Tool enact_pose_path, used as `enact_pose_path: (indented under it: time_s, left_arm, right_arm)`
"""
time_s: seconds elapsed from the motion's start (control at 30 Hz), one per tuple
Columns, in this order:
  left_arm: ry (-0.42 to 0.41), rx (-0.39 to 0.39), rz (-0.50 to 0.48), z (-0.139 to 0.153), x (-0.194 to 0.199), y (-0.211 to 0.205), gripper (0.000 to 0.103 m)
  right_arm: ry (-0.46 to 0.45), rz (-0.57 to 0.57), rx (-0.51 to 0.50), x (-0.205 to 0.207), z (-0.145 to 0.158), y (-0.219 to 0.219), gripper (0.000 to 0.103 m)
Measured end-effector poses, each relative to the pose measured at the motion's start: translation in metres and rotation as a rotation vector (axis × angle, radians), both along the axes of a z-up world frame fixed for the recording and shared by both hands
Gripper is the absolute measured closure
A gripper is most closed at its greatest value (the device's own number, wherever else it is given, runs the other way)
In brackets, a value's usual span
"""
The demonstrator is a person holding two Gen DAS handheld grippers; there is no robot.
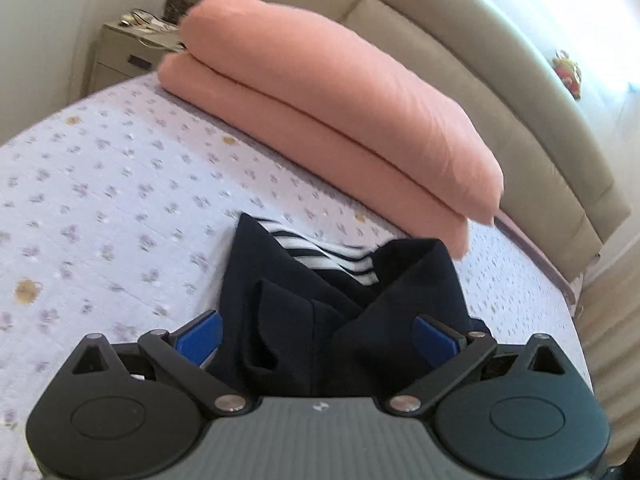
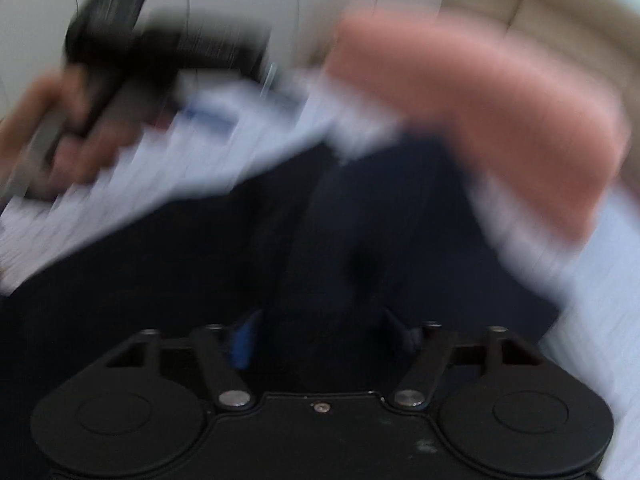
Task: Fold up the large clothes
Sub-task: 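Grasp the hoodie hem with both tools and lift it toward the hood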
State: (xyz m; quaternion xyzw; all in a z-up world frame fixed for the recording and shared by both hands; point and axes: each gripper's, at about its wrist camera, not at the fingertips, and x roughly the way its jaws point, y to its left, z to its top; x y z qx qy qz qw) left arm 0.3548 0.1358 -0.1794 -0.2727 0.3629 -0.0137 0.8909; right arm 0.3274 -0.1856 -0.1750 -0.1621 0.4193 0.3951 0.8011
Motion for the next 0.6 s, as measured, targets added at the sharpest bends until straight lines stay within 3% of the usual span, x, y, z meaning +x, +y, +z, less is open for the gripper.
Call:
enact_pose_path:
  time_s: [0.07, 0.1, 0.2, 0.3, 0.4, 0.47, 0.53, 0.6]
  left_arm:
    - [0.017, 0.001, -0.012, -0.003, 0.010, -0.007, 0.000]
    - [0.012, -0.007, -0.014, -0.004, 0.012, -0.011, 0.000]
    - [-0.042, -0.095, -0.071, 0.000, 0.027, -0.024, 0.000]
    - [-0.066, -0.094, -0.177, 0.013, 0.068, -0.043, 0.000]
    - [0.041, 0.037, -0.320, 0.009, 0.104, -0.071, 0.001]
    - [0.149, 0.146, -0.386, -0.005, 0.107, -0.085, 0.010]
    - [0.190, 0.262, -0.419, -0.020, 0.103, -0.096, 0.012]
    - [0.167, 0.248, -0.436, -0.028, 0.101, -0.097, 0.046]
  right_arm:
    - [0.066, -0.134, 0.155, 0.010, 0.013, -0.032, 0.020]
    - [0.083, -0.207, 0.248, 0.017, 0.021, -0.050, 0.013]
    - [0.063, -0.408, 0.432, 0.042, 0.037, -0.099, 0.002]
    - [0.037, -0.562, 0.450, 0.076, 0.027, -0.118, 0.002]
    - [0.169, -0.642, 0.370, 0.104, -0.016, -0.118, 0.002]
    - [0.254, -0.653, 0.358, 0.096, -0.046, -0.109, 0.002]
    - [0.215, -0.635, 0.431, 0.072, -0.054, -0.107, 0.002]
    - [0.145, -0.622, 0.456, 0.056, -0.053, -0.101, 0.002]
